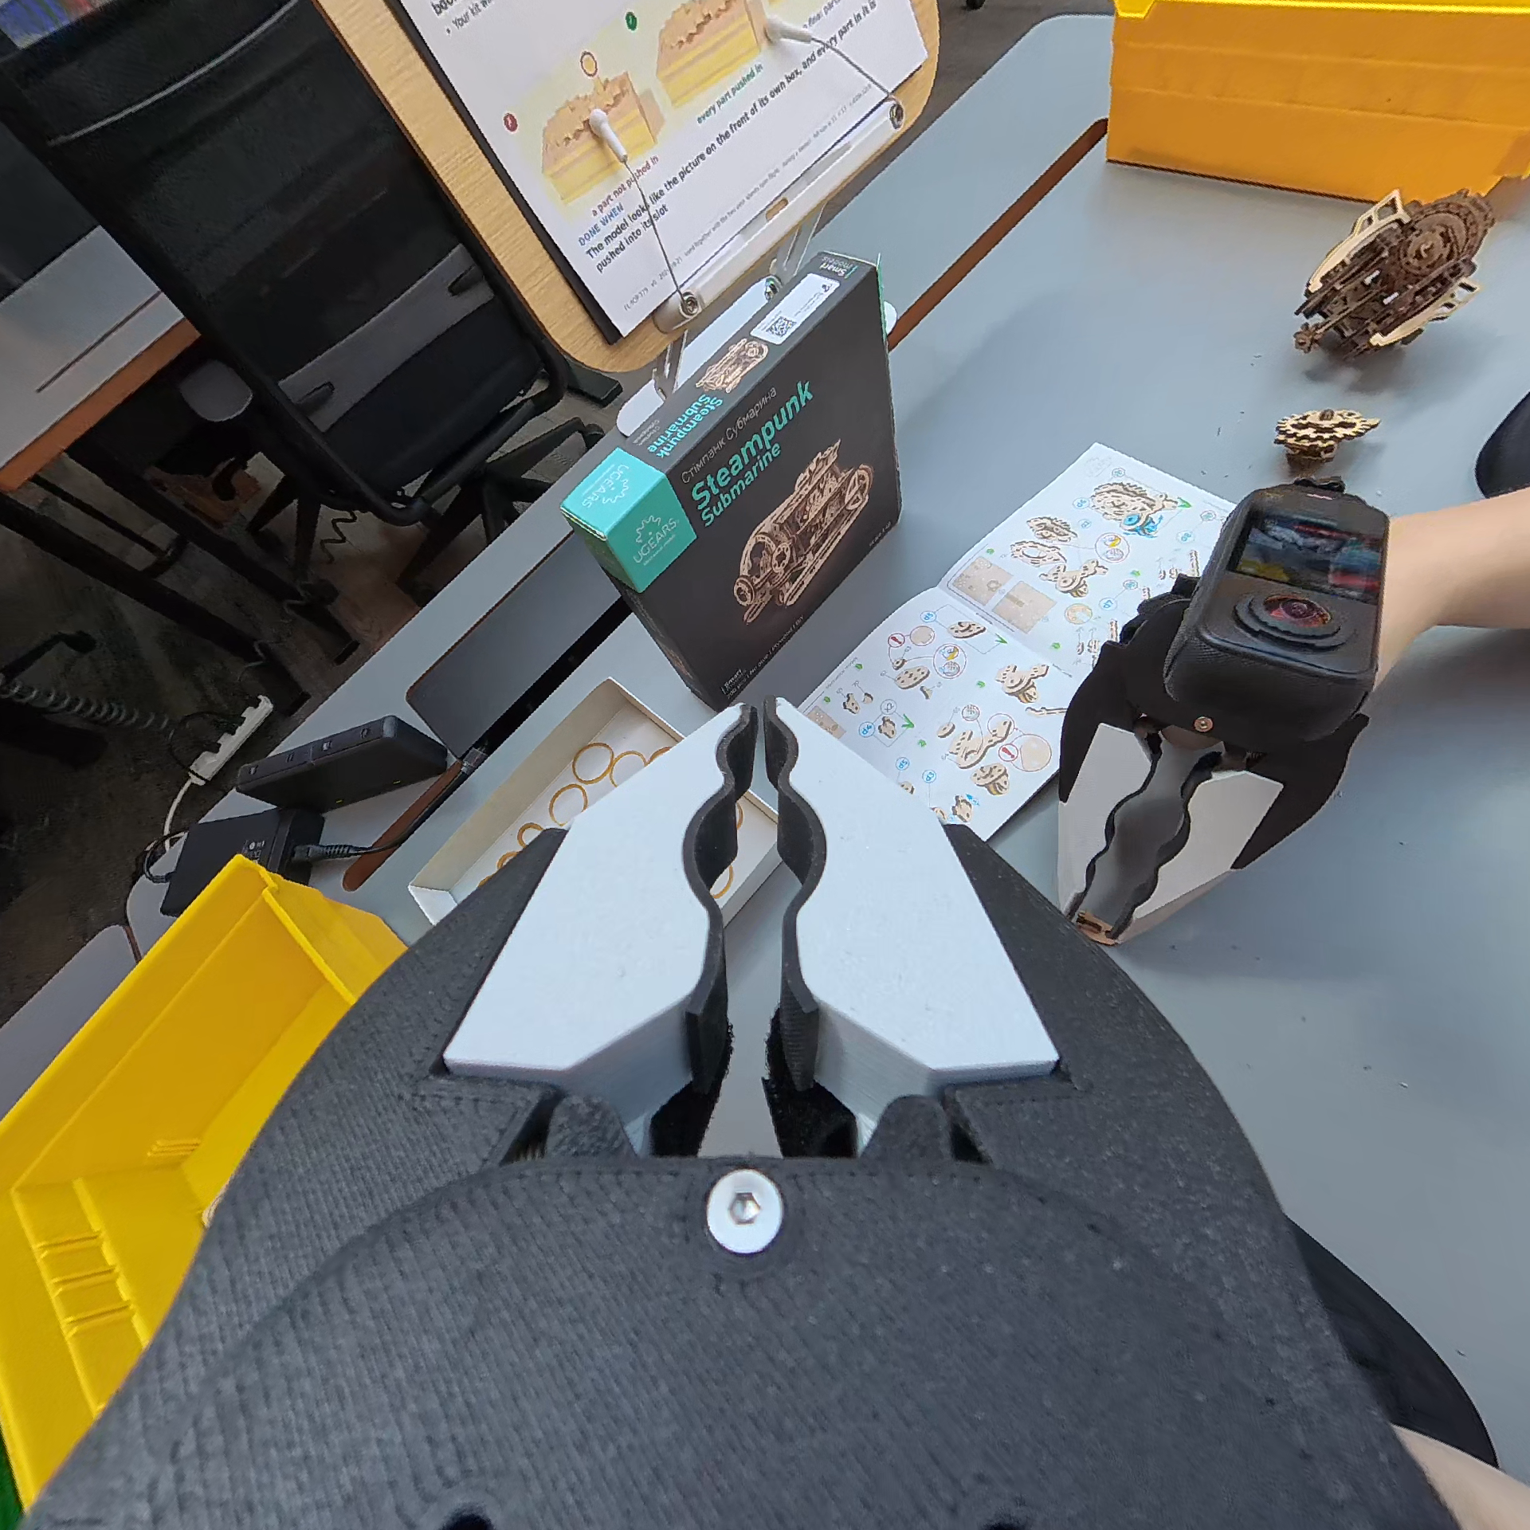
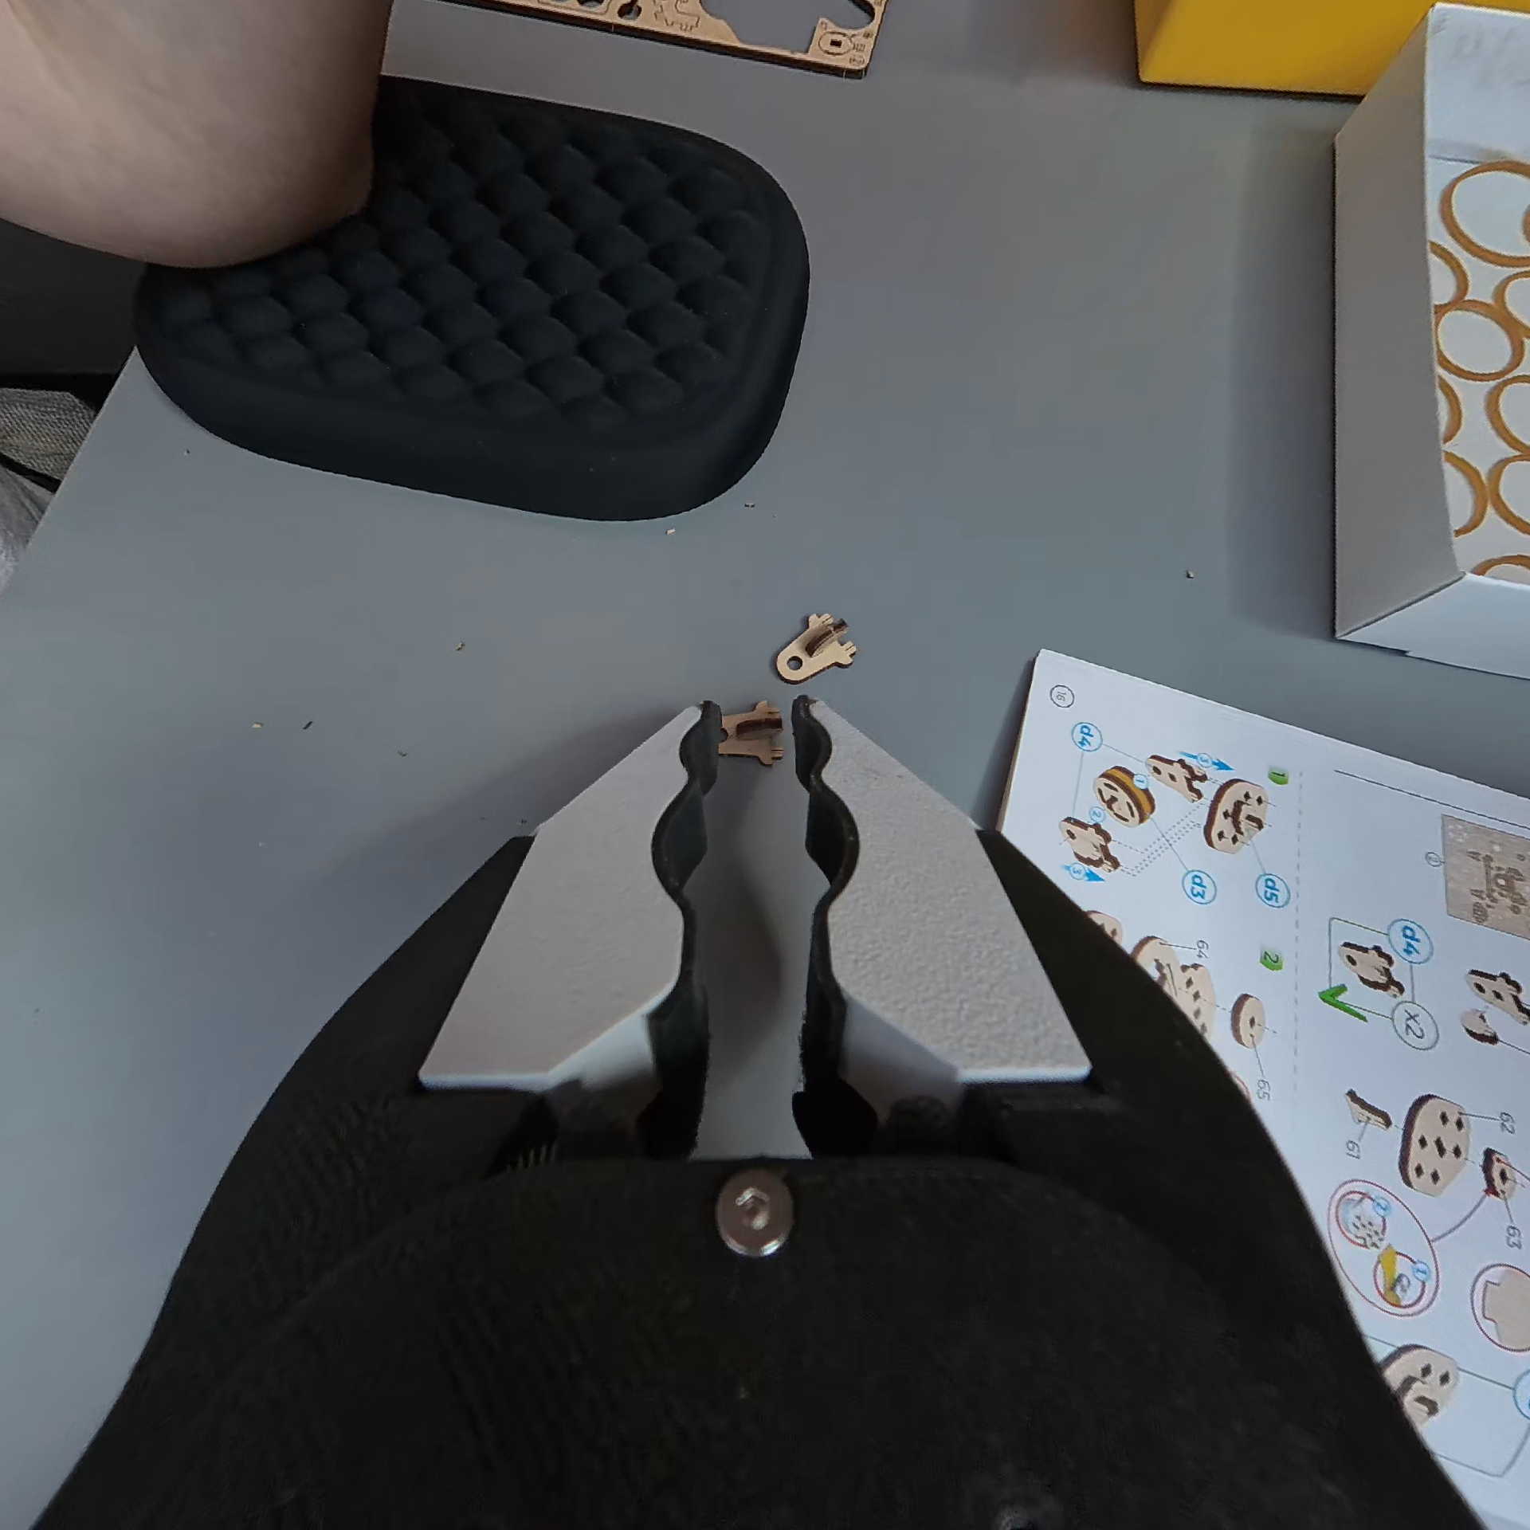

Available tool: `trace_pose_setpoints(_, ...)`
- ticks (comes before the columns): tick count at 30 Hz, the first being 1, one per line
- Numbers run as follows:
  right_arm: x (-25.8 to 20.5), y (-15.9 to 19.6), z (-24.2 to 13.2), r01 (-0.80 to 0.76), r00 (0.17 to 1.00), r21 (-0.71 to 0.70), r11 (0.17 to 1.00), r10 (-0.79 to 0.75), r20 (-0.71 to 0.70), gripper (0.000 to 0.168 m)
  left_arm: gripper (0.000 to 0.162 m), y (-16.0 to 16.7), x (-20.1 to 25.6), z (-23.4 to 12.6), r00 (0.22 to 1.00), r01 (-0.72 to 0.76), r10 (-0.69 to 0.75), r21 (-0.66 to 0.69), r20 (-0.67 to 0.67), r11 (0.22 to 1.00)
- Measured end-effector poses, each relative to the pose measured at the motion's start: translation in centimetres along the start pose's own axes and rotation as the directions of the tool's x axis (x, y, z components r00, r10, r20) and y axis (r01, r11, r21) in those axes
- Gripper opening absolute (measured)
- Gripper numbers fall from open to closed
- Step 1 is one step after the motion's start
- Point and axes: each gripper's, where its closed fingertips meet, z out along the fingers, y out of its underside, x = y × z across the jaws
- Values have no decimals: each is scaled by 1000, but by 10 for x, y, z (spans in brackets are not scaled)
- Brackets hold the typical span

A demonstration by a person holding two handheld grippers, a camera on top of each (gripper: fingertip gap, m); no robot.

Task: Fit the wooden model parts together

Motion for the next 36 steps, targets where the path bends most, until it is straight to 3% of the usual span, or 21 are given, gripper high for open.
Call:
trace_pose_setpoints(13,15,8,4,-57,996,-46,997,53,-77,13,0,-1,1,-2,1000,-4,4,5,3,1000)
trace_pose_setpoints(16,18,4,1,-55,995,-29,998,52,-86,30,0,-2,2,-2,1000,-8,8,6,5,1000)
trace_pose_setpoints(19,9,-18,-4,-23,999,61,998,25,-31,29,0,-3,1,-4,1000,-10,10,15,8,1000)
trace_pose_setpoints(24,20,-12,8,77,994,-53,996,-81,-77,28,0,-4,1,-5,1000,-7,7,21,7,1000)
trace_pose_setpoints(29,11,-8,15,16,1000,-69,997,-15,27,25,0,-6,4,-3,1000,-18,18,20,0,1000)
trace_pose_setpoints(32,12,-6,16,21,1000,-86,996,-21,0,15,0,-6,5,-3,1000,-26,26,20,0,999)
trace_pose_setpoints(36,5,-7,14,-5,1000,-104,995,5,-8,15,0,-6,6,-2,1000,-30,30,17,1,999)
